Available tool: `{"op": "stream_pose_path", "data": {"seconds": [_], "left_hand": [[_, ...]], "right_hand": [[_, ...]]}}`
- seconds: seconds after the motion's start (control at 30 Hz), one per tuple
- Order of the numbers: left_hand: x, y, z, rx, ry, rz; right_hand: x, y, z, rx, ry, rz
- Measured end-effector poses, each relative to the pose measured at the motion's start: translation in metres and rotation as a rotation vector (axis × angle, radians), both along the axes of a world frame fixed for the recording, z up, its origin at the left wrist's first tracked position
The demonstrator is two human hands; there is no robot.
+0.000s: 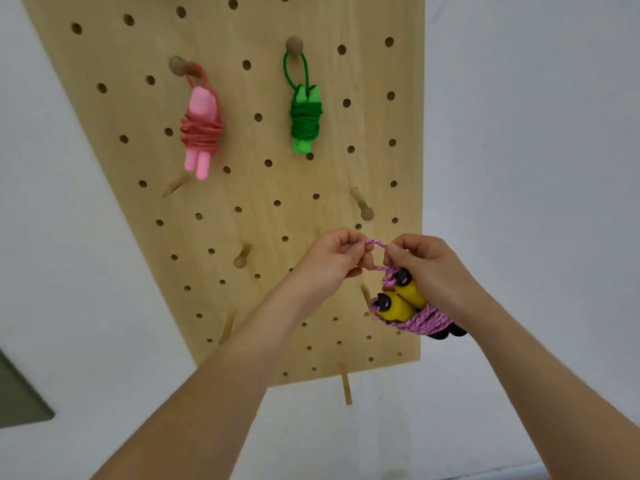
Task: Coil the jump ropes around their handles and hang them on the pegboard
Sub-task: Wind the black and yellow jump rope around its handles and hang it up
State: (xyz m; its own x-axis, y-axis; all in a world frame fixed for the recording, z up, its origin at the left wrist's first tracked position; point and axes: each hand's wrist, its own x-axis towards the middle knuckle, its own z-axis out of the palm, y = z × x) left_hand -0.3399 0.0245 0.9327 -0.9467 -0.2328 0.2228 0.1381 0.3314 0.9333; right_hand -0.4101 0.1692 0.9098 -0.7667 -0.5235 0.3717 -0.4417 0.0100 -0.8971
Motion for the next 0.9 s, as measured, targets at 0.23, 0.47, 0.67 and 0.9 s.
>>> {"op": "stream_pose_path", "data": {"seconds": [0.23, 0.47, 0.67, 0.9], "left_hand": [[-0.086, -0.028, -0.015, -0.182, 0.214, 0.369], [-0.119, -0.035, -0.028, -0.268, 0.46, 0.427], [-0.14, -0.046, -0.017, -0.23, 0.373, 0.467], [-0.171, -0.063, -0.005, -0.329, 0.294, 0.581]], "right_hand": [[-0.097, -0.046, -0.008, 0.108, 0.14, -0.032], [-0.123, -0.066, -0.03, -0.124, 0.186, -0.004], [-0.158, -0.075, -0.027, -0.141, -0.095, 0.186], [-0.183, -0.091, -0.018, -0.118, -0.175, 0.245]]}}
